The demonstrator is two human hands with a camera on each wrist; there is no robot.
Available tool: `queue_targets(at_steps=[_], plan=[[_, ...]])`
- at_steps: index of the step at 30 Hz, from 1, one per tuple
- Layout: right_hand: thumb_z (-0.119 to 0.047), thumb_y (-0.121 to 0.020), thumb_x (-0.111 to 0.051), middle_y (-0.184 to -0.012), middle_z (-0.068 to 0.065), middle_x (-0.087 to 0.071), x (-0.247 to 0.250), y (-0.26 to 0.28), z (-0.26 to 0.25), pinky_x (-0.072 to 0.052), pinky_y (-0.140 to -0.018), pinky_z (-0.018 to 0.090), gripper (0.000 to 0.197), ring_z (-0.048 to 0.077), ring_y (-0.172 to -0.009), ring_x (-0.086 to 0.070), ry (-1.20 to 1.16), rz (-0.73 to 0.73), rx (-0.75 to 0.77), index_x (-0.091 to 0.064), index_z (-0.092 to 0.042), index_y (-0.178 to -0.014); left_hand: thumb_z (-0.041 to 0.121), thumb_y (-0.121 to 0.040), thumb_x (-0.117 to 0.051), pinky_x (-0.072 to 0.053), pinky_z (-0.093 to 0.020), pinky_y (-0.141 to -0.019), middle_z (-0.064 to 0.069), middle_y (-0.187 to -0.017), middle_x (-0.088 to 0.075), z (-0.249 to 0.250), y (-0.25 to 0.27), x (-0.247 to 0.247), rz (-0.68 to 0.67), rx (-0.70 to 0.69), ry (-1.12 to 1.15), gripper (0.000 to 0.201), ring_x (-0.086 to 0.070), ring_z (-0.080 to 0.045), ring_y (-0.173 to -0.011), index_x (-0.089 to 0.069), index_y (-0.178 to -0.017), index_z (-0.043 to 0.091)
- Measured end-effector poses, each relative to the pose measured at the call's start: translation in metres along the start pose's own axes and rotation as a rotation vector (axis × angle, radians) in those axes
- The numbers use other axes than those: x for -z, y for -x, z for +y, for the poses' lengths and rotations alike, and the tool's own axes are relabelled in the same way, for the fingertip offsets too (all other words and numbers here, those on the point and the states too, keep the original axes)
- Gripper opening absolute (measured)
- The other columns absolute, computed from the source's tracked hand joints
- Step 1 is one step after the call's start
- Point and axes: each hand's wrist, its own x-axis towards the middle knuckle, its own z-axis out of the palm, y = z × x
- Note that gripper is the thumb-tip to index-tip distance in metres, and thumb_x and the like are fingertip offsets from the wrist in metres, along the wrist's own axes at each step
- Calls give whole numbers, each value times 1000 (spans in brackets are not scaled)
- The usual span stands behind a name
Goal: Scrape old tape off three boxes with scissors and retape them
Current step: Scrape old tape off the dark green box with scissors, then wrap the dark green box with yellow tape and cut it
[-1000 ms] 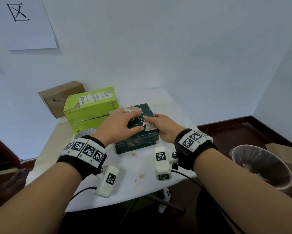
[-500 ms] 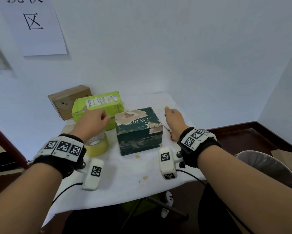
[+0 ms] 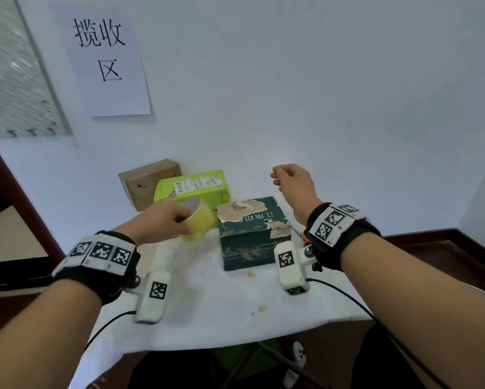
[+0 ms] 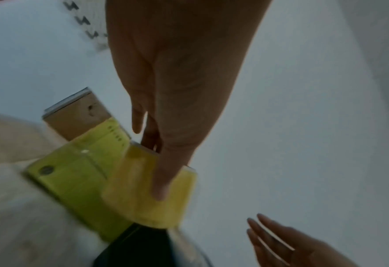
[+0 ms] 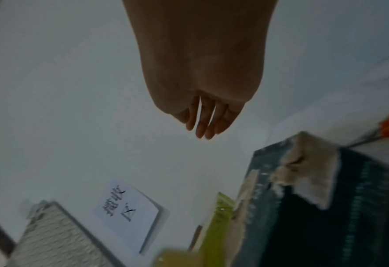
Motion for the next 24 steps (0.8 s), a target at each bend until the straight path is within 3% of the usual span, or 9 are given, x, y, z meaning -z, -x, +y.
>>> queue_targets(at_steps=[3,5,7,9,16,20,24], plan=[[-18,-99,-45,-107,1,-65,-11,6,-24,-49,-86,26,20,12,-93,-61,-34,-166,80,-61,-15,-109,24,-85,-71,-29,-25,-61,0,-67,-43,17,9,25,107,-100,291,28,-38,-6,-60,-56,-73,4],[-24,-100,-45,-116,-2,-63,-16,9,-40,-46,-90,25,24,12,-100,-59,0,-280,154,-61,-18,-116,22,-85,-72,-40,-15,-65,8,-75,-63,36,10,34,149,-148,468,12,-54,-4,-68,-71,-88,10],[-32,-99,-45,-125,-6,-60,-16,9,-54,-43,-99,27,30,10,-112,-55,65,-361,214,-60,-20,-123,20,-85,-71,-45,-9,-78,12,-94,-73,55,8,39,143,-186,604,16,-65,-1,-87,-74,-101,18],[-37,-98,-47,-127,-7,-60,-13,9,-63,-41,-103,31,34,10,-117,-53,113,-397,240,-61,-20,-124,18,-86,-71,-48,-15,-86,7,-101,-74,70,3,43,148,-221,677,20,-67,-5,-96,-73,-106,19],[-40,-95,-53,-110,-10,-68,14,15,-73,-43,-90,19,29,5,-105,-59,137,-254,380,-68,-22,-111,14,-86,-70,-50,-29,-91,4,-96,-75,96,-20,47,175,-230,790,17,-68,-8,-93,-73,-98,26],[-17,-89,-62,-100,-7,-67,26,11,-69,-41,-80,13,9,7,-98,-59,174,-170,420,-68,-17,-96,16,-86,-70,-48,-37,-97,3,-99,-75,105,-27,44,158,-227,776,18,-67,-15,-101,-73,-102,24],[-10,-87,-63,-91,-5,-65,33,8,-69,-43,-75,13,7,8,-88,-58,156,-126,391,-65,-16,-86,18,-85,-71,-49,-40,-98,3,-97,-75,112,-32,41,160,-229,760,18,-66,-20,-103,-73,-99,28]])
